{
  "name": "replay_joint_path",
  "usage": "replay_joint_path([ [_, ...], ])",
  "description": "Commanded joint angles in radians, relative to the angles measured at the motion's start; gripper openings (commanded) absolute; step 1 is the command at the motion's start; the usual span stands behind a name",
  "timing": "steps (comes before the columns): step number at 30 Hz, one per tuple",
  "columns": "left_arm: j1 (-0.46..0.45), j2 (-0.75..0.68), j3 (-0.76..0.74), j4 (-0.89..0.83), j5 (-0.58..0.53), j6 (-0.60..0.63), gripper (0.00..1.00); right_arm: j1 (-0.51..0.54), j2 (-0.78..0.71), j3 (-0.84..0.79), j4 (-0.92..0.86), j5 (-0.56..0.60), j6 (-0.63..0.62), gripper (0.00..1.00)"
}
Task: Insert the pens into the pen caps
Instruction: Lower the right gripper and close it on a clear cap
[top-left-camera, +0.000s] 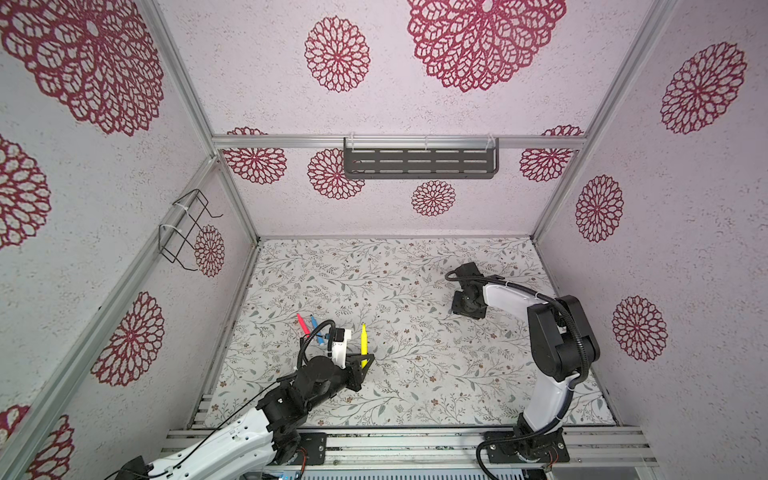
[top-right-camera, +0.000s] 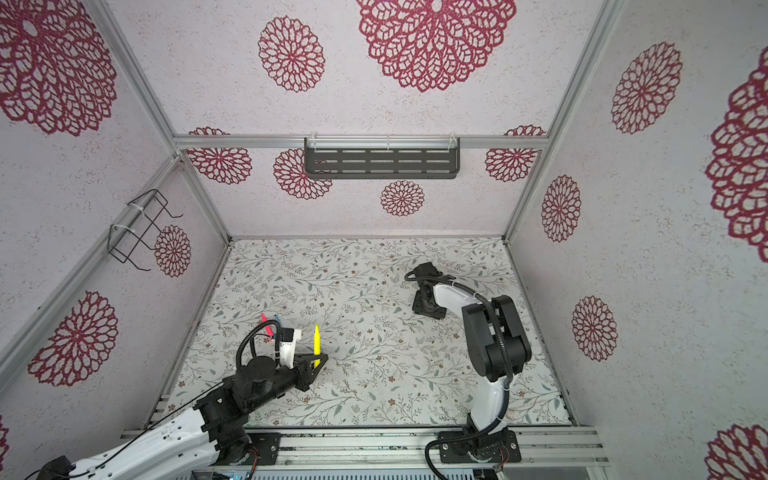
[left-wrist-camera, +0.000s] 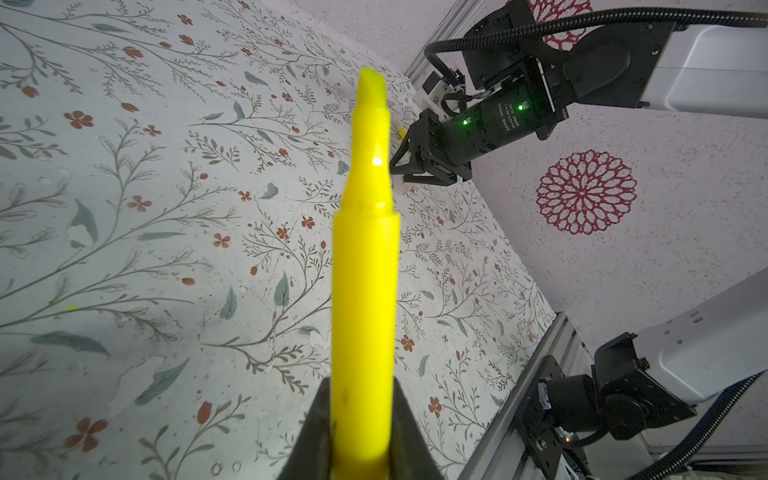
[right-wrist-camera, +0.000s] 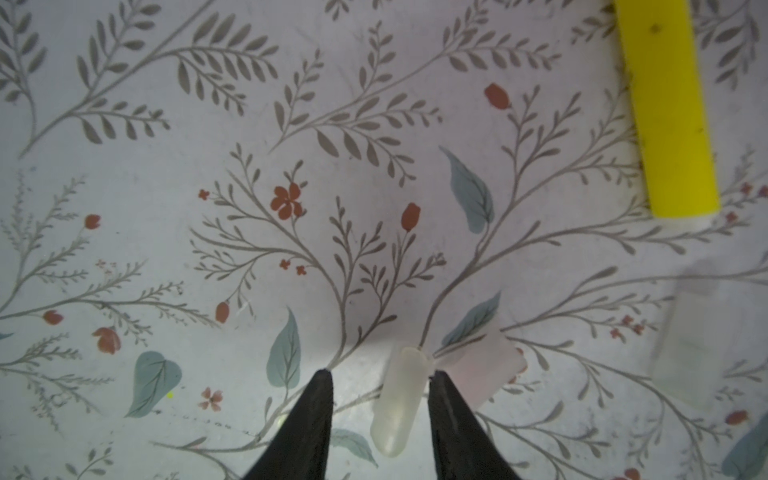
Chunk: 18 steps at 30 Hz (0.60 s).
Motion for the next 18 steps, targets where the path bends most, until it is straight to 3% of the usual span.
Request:
replay_joint_path([
  [1, -0.011, -0.006, -0.004, -0.002, -0.016, -0.007, 0.00, -0.008, 0.015, 0.035, -0.022, 0.009, -0.017, 0.41],
  [11, -0.012, -0.005, -0.005, -0.002, -0.020, -0.005, 0.00, -0.008, 0.020, 0.010, -0.008, -0.012, -0.014, 0.37],
  [18, -0.012, 0.002, -0.002, 0.000, -0.021, -0.002, 0.00, -0.008, 0.040, -0.021, -0.001, -0.037, -0.030, 0.25],
])
